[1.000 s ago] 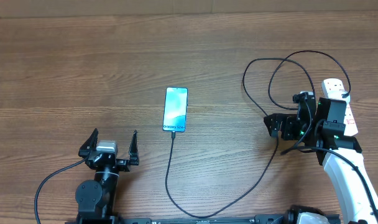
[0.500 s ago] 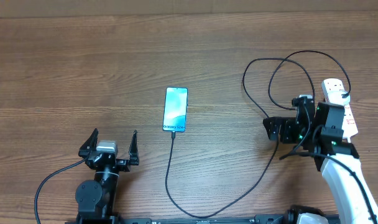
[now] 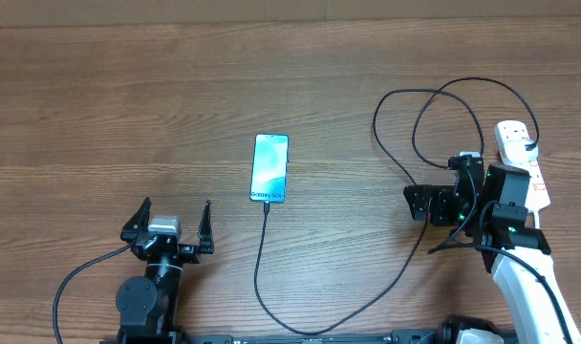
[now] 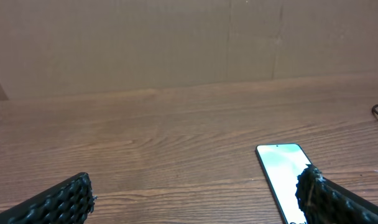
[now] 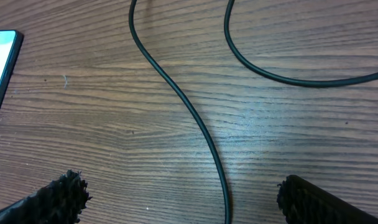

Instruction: Plug charger to phone and switch on socket

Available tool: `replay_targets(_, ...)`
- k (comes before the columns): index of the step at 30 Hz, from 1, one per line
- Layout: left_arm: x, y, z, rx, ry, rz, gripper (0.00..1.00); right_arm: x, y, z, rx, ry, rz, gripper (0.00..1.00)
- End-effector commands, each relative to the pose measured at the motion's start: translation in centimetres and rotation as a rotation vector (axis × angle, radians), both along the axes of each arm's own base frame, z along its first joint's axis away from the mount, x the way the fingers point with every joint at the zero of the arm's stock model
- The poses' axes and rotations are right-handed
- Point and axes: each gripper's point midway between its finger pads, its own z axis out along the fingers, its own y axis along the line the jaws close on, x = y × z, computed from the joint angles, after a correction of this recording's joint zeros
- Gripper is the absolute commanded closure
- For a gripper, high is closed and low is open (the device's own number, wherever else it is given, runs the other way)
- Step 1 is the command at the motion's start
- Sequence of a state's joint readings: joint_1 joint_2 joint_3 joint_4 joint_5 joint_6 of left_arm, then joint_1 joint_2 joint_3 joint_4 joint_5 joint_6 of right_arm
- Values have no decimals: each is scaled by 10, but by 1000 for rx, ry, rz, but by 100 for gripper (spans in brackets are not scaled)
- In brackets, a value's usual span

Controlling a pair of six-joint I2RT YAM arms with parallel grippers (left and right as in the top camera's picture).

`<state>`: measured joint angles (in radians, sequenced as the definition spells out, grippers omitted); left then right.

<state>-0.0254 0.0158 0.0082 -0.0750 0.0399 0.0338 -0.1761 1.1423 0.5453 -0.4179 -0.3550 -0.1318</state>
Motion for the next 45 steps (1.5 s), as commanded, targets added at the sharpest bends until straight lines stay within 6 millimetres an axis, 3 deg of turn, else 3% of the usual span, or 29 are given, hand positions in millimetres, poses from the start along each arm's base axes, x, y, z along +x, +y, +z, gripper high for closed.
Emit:
replay_targets(1,0,3,0,20,-7,14,0,-5,2,-3,-2,-2,10,0)
replay_targets(28,0,3,0,20,-7,14,0,3,7,4,-23,-51,32,0)
replay_targets(35,0,3,0,20,-7,14,1,1,14,-5,-25,-211,56,0)
replay_targets(45,0,3,0,20,-7,14,0,4,24,13,-43,-361,94,0)
